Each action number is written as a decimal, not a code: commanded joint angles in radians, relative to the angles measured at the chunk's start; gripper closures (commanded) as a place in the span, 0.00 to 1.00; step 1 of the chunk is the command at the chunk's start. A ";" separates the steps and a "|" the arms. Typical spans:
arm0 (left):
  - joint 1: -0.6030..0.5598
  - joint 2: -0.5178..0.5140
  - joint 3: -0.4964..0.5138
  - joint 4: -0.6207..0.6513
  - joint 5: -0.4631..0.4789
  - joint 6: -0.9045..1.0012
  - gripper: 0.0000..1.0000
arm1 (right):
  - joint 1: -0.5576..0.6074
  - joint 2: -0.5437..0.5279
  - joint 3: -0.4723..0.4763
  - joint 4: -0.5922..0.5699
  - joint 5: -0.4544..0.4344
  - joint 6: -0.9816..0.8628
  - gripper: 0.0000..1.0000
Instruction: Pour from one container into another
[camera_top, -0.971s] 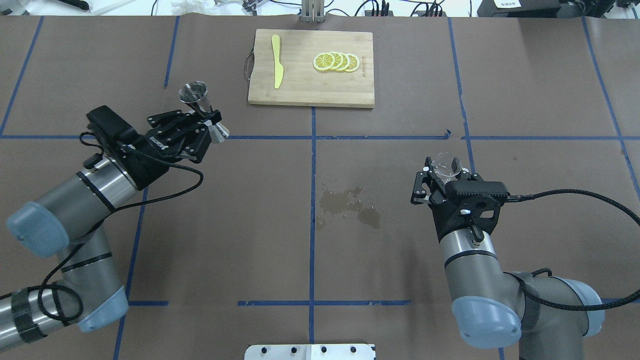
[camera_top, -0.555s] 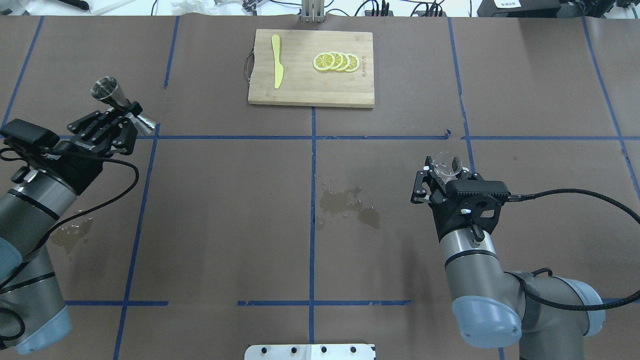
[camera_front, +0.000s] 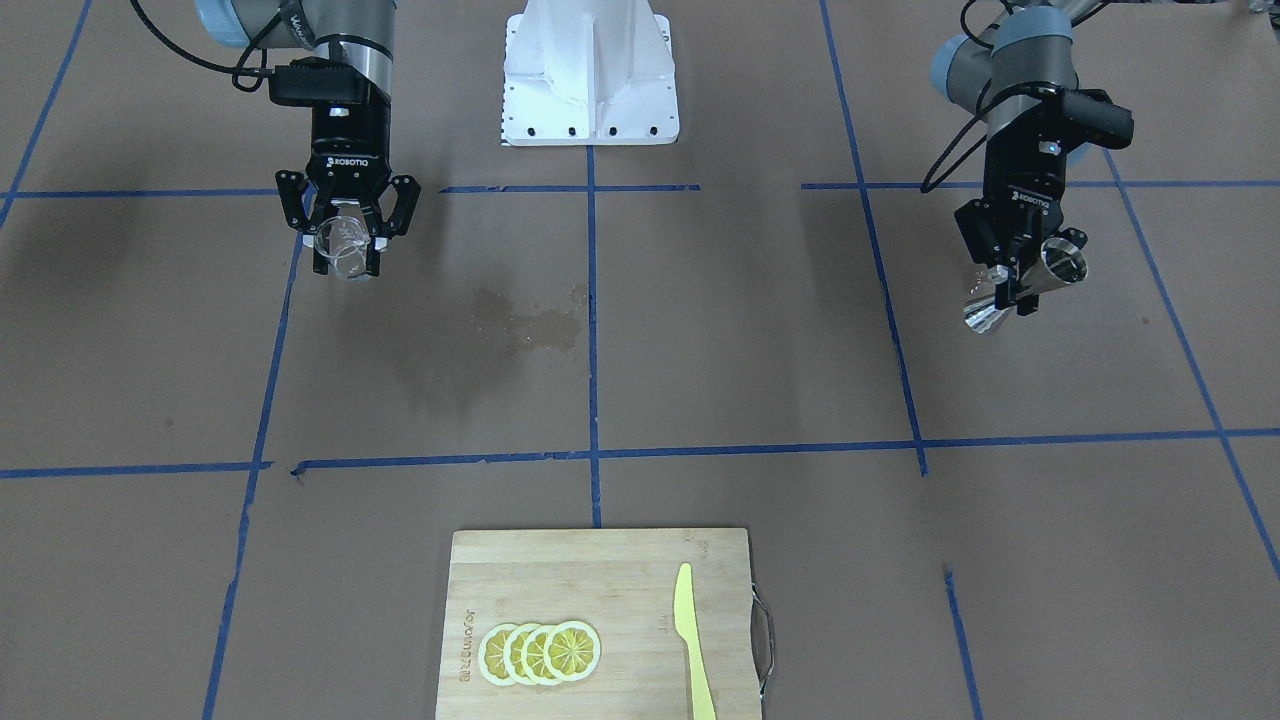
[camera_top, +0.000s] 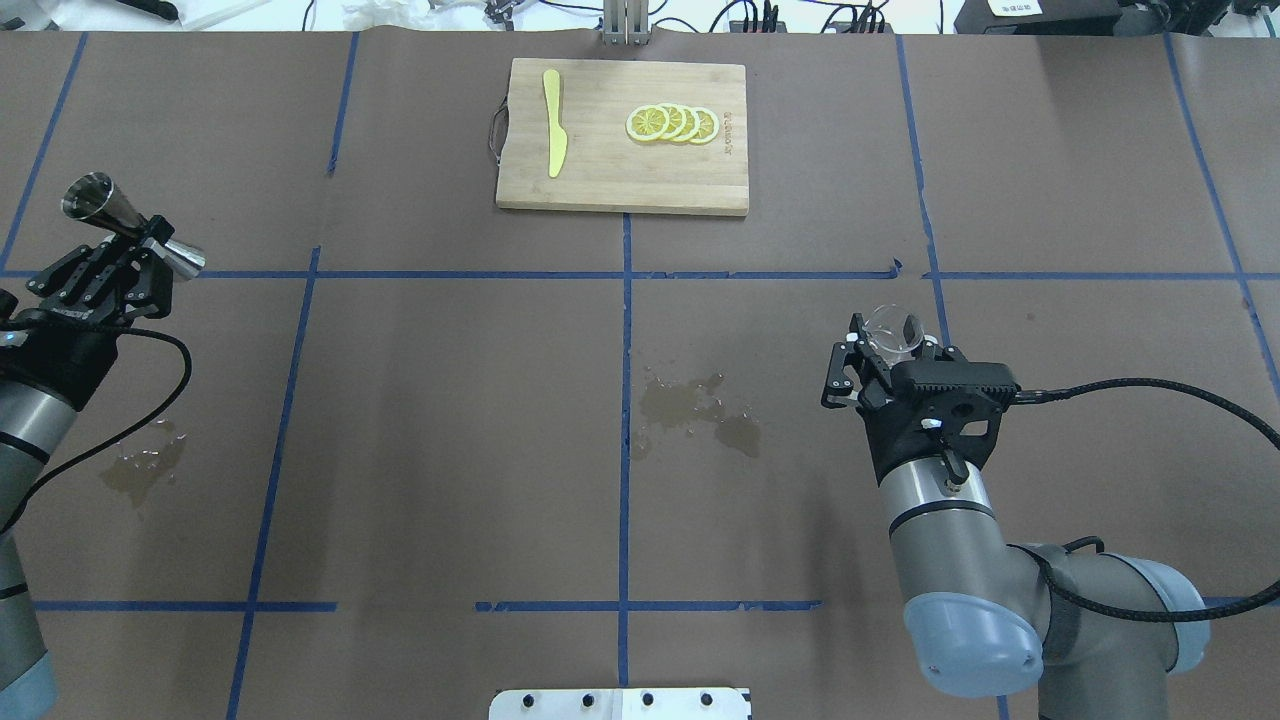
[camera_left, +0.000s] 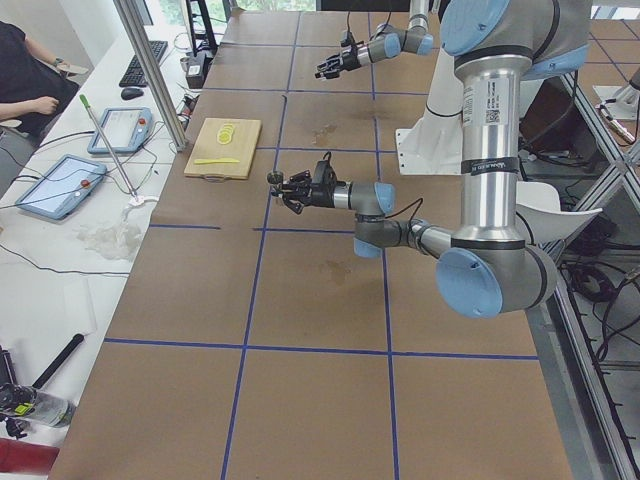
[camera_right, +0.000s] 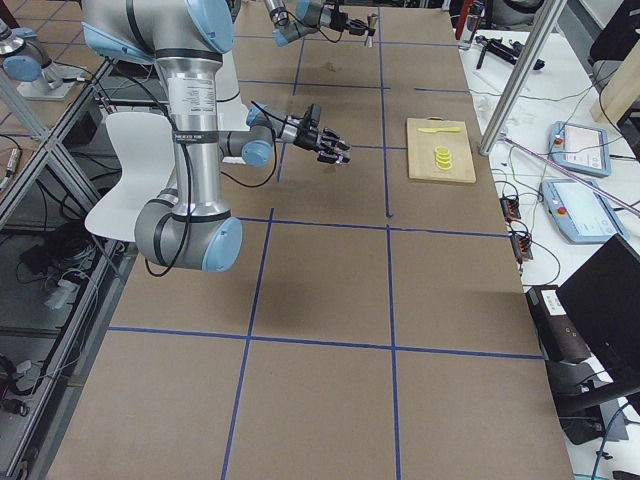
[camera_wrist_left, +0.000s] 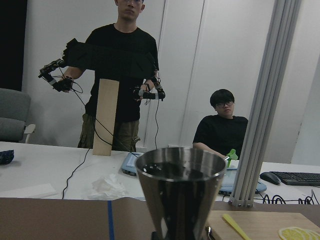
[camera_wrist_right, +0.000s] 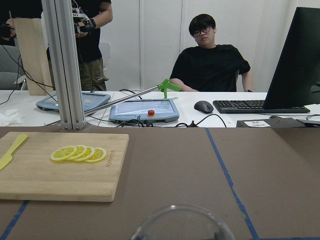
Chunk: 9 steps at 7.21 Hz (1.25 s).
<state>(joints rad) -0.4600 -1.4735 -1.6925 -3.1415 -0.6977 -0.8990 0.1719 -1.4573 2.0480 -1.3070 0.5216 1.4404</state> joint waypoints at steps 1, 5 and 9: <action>0.071 0.025 0.037 0.005 0.137 -0.052 1.00 | 0.000 0.000 0.000 0.000 0.000 0.000 1.00; 0.299 0.024 0.112 0.005 0.325 -0.044 1.00 | 0.000 0.002 0.005 0.000 -0.002 0.002 1.00; 0.354 0.015 0.168 0.005 0.325 -0.038 1.00 | 0.000 0.002 0.005 0.000 -0.003 0.002 1.00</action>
<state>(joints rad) -0.1163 -1.4541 -1.5349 -3.1370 -0.3729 -0.9376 0.1718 -1.4558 2.0524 -1.3070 0.5196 1.4419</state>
